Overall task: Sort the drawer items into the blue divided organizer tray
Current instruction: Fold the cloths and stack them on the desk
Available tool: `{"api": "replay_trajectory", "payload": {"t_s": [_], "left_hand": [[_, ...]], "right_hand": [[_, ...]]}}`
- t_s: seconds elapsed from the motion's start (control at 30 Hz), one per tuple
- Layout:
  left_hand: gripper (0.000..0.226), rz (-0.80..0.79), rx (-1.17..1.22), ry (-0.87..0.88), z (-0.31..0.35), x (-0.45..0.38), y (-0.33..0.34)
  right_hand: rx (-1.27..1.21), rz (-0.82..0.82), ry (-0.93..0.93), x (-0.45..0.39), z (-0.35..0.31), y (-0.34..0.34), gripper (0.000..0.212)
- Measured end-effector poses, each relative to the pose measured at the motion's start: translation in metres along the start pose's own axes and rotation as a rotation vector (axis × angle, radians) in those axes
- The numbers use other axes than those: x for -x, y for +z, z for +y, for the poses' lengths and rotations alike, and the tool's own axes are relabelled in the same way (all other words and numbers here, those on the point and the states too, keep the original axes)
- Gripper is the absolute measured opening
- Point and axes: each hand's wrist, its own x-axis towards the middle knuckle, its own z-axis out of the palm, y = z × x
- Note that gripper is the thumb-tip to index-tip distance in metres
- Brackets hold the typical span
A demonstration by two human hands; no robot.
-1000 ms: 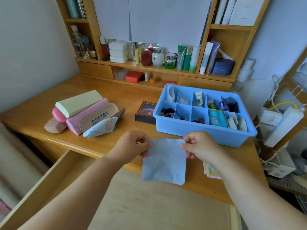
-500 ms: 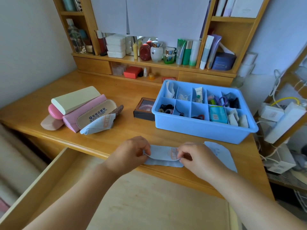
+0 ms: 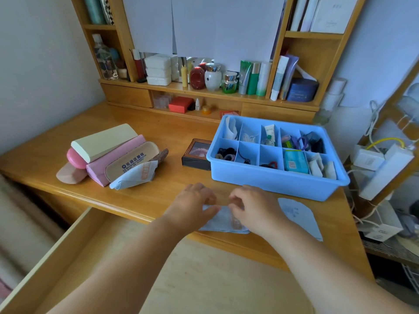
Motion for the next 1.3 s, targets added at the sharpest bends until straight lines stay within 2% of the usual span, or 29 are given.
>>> {"api": "replay_trajectory", "payload": {"t_s": [0.1, 0.23, 0.37, 0.57, 0.63, 0.77, 0.9, 1.03, 1.13, 1.2, 1.3], "left_hand": [[0.021, -0.101, -0.018, -0.027, 0.009, -0.013, 0.007], [0.006, -0.152, 0.101, -0.11, 0.011, -0.017, 0.006], [0.014, -0.143, 0.278, -0.135, 0.014, -0.008, 0.002], [0.012, -0.066, 0.343, -0.105, 0.025, 0.011, -0.015], [0.013, -0.067, 0.461, -0.115, 0.028, 0.021, -0.026], [0.014, -0.062, 0.726, -0.193, 0.032, 0.044, -0.047], [0.014, -0.003, 0.88, -0.275, 0.042, 0.057, -0.054], [0.012, 0.238, 0.639, -0.292, 0.055, 0.065, -0.042], [0.019, 0.413, 0.5, -0.182, 0.076, 0.077, -0.025], [0.021, 0.458, 0.486, -0.118, 0.089, 0.085, -0.012], [0.014, 0.476, 0.449, -0.075, 0.099, 0.095, 0.004]], "right_hand": [[0.014, -0.11, 0.078, -0.011, -0.008, 0.008, 0.014], [-0.036, -0.121, 0.11, -0.014, -0.009, 0.007, 0.006], [-0.092, -0.097, 0.102, -0.004, -0.011, 0.0, 0.009], [-0.197, -0.094, 0.116, 0.014, -0.014, -0.02, 0.008], [-0.312, -0.101, 0.113, 0.023, -0.01, -0.032, 0.015], [-0.557, -0.137, 0.13, 0.045, -0.003, -0.06, 0.012], [-0.653, -0.146, 0.202, 0.059, -0.006, -0.071, 0.011], [-0.711, -0.157, 0.37, 0.064, -0.014, -0.062, 0.018], [-0.87, -0.135, 0.467, 0.066, -0.024, -0.047, 0.019], [-1.0, -0.137, 0.528, 0.071, -0.033, -0.039, 0.015], [-1.069, -0.107, 0.559, 0.079, -0.04, -0.032, 0.015]]}}
